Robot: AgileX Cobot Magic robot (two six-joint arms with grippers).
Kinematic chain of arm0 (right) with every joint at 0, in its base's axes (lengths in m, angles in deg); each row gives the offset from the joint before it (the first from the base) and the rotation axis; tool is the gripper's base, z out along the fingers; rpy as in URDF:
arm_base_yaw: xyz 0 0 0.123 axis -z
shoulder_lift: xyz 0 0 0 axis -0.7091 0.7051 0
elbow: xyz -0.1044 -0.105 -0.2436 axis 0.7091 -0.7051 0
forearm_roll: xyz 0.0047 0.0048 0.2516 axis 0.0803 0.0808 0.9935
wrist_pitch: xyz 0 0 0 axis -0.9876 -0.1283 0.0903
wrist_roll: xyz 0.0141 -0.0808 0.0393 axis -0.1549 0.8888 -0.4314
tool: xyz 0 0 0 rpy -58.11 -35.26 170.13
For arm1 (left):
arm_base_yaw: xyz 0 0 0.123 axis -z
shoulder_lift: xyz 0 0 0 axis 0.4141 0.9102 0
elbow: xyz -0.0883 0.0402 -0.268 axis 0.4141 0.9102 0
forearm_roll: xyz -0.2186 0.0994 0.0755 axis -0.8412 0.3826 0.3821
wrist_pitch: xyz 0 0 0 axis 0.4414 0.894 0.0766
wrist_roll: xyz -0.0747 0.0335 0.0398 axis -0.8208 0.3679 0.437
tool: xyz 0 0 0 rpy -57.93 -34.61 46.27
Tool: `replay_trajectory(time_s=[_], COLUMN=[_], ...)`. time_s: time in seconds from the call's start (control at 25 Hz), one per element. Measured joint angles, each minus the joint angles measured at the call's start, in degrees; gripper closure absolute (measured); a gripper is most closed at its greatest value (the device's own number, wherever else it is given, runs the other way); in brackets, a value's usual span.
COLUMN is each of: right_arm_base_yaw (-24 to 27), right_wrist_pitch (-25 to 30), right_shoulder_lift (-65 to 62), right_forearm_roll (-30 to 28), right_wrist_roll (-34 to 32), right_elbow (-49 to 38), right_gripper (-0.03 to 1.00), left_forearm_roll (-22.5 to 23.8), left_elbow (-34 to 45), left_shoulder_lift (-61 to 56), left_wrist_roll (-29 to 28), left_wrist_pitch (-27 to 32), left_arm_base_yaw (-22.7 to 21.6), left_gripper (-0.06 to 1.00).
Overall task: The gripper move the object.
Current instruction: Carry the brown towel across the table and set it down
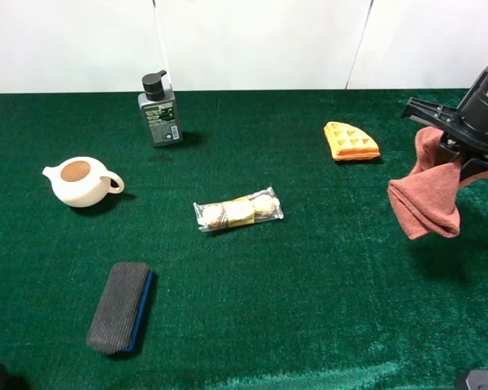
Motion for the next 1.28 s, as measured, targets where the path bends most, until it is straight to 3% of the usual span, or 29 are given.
replay_trajectory(time_s=[0.28, 0.72, 1.28], right_arm_base_yaw=[0.0, -0.3, -11.5], right_wrist_pitch=[2.3, 6.2, 7.5], right_shoulder_lift=[-2.2, -2.2, 10.1], right_forearm_roll=[2.0, 3.7, 2.0], right_wrist_roll=[2.0, 4.6, 4.7], right_elbow=[1.1, 12.2, 32.6], right_gripper=[0.9, 0.9, 0.9], left_forearm_roll=[0.0, 0.0, 0.0], left_elbow=[0.0, 0.0, 0.0], left_shoulder_lift=[0.0, 0.0, 0.0], left_wrist_roll=[0.0, 0.0, 0.0], left_wrist_pitch=[0.0, 0.0, 0.0], left_arm_base_yaw=[0.0, 0.0, 0.0], left_gripper=[-0.05, -0.05, -0.05])
